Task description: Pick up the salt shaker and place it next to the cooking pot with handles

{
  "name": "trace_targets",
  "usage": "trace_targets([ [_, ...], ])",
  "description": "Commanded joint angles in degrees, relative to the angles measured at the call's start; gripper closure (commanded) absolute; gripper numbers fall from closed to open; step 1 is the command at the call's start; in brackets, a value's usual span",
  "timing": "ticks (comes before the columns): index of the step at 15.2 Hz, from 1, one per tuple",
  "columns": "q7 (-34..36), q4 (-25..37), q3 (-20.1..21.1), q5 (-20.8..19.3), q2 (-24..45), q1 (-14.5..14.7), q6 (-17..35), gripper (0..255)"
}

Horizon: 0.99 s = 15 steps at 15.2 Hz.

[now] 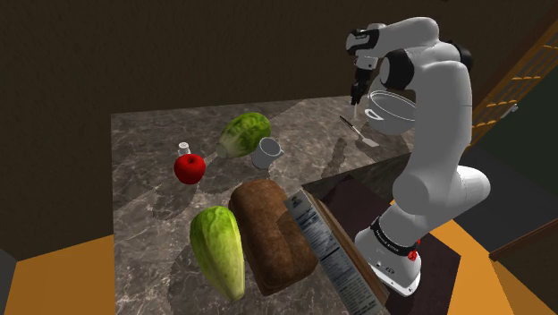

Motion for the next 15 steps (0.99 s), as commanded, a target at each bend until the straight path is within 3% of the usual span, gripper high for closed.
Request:
trace_targets([
  [1, 0.0, -1.4, 0.1, 0.1, 0.2, 0.2, 1.5, 255],
  [15, -0.1, -5.0, 0.9, 1.1, 3.2, 0.2, 8.0, 255],
])
